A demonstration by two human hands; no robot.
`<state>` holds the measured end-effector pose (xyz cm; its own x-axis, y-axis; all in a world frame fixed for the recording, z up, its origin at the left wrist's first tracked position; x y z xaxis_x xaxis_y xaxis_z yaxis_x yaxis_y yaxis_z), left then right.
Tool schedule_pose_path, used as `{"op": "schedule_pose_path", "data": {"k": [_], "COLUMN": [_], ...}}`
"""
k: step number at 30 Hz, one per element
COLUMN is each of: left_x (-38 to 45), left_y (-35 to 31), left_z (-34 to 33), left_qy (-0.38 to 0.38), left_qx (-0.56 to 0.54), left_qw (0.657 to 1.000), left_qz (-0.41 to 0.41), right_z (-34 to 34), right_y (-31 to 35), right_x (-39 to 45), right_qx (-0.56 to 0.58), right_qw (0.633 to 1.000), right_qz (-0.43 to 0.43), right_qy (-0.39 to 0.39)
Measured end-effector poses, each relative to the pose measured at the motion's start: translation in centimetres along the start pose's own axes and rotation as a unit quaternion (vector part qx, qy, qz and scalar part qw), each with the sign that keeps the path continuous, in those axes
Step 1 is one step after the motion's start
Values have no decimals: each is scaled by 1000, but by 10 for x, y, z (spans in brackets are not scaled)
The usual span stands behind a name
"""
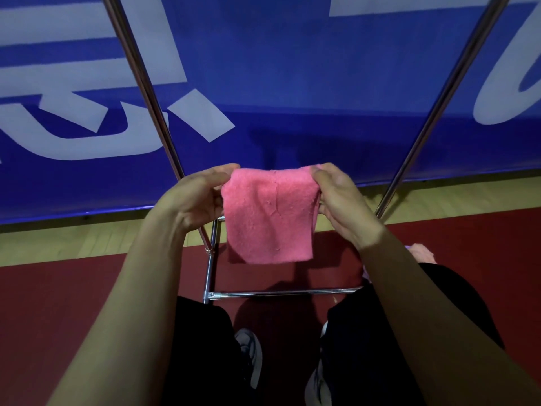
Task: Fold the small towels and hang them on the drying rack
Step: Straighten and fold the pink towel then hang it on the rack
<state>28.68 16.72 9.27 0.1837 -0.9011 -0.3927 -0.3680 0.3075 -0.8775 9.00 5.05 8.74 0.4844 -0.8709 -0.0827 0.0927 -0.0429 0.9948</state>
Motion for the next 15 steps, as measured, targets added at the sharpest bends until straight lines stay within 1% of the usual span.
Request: {"op": "schedule_pose_path", "data": {"k": [2, 4, 7, 10, 12, 15], "left_x": [0, -1, 0, -1, -2, -5], "left_y": [0, -1, -3, -7, -12, -22], "left_z": [6, 12, 12, 11, 11, 14], "left_qy": [-28, -57, -57, -73, -81, -104], "left_qx": [-13, -2, 4, 17, 45, 91], "left_qw": [999, 998, 998, 996, 993, 982], "left_qz": [-8, -18, -29, -48, -74, -132], "right_z": [4, 7, 13, 13, 14, 16], "right_y": [-4, -7, -5, 4, 9, 9], "right_x": [3, 6, 3, 2, 3, 2], "right_qx": [-8, -9, 8, 12, -6, -19], "right_qw": [1000, 1000, 999, 999, 998, 998], "right_qz": [-4, -6, 1, 35, 57, 47], "right_qy": [-16, -27, -48, -29, -24, -29]}}
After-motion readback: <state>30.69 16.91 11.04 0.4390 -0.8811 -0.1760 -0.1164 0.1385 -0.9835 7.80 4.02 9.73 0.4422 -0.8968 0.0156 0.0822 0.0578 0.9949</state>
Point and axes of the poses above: each hand's wrist, its own x-axis towards the middle knuckle, its own z-axis out of the back of the hand, y = z × x, the point moved 10 cm from there along x, towards the middle knuckle, and after that the axes turned 4 degrees about -x, right-handed, at the moved point
